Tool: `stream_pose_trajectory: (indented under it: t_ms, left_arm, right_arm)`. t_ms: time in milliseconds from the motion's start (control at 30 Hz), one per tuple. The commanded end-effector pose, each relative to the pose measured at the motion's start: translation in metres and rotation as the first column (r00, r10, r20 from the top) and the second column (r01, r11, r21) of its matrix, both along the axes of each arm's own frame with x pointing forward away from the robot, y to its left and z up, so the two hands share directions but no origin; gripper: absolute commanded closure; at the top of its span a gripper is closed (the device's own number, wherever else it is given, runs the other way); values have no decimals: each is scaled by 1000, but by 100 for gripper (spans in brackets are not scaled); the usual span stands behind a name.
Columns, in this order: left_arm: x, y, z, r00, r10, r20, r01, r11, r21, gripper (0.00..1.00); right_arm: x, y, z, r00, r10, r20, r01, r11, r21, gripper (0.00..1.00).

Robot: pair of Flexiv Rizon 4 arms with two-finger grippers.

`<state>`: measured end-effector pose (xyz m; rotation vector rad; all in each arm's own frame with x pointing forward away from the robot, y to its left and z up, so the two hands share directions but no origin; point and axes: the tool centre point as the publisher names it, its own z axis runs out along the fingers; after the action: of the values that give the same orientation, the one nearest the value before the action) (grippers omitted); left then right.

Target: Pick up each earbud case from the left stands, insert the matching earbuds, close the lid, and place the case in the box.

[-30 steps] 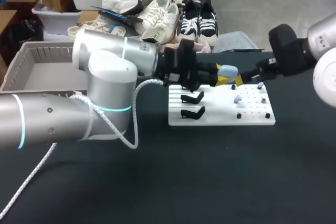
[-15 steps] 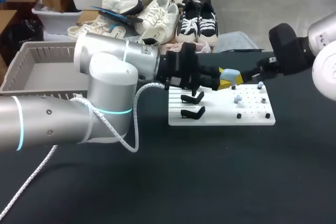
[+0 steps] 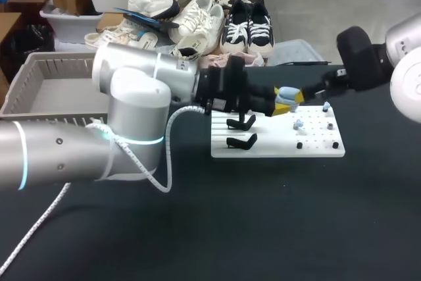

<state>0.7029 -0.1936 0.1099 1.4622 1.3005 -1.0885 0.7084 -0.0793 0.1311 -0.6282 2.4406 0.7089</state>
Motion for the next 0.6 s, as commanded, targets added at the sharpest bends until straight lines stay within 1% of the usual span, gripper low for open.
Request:
stream_pose_trajectory:
  t_ms: [33, 233, 300, 533, 600]
  left_arm:
    - [-5, 0, -2, 1000, -4, -2, 4, 1000, 0, 100]
    - [-8, 3, -8, 1000, -2, -13, 1, 1000, -25, 100]
    - [-10, 6, -10, 1000, 0, -16, -1, 999, -48, 100]
    - [-17, 18, -16, 999, 30, 16, -28, 991, -128, 100]
    - [-18, 22, -19, 999, 45, 19, -42, 990, -135, 100]
  right_arm:
    - [3, -2, 3, 1000, -1, 4, 1, 1000, -3, 0]
    - [2, -7, 11, 1000, -12, 27, 13, 1000, -14, 0]
    - [2, -13, 15, 999, -30, 42, 31, 999, -19, 0]
    - [3, -34, 22, 994, -94, 61, 96, 995, -38, 0]
    - [2, -39, 21, 992, -114, 62, 117, 992, -44, 0]
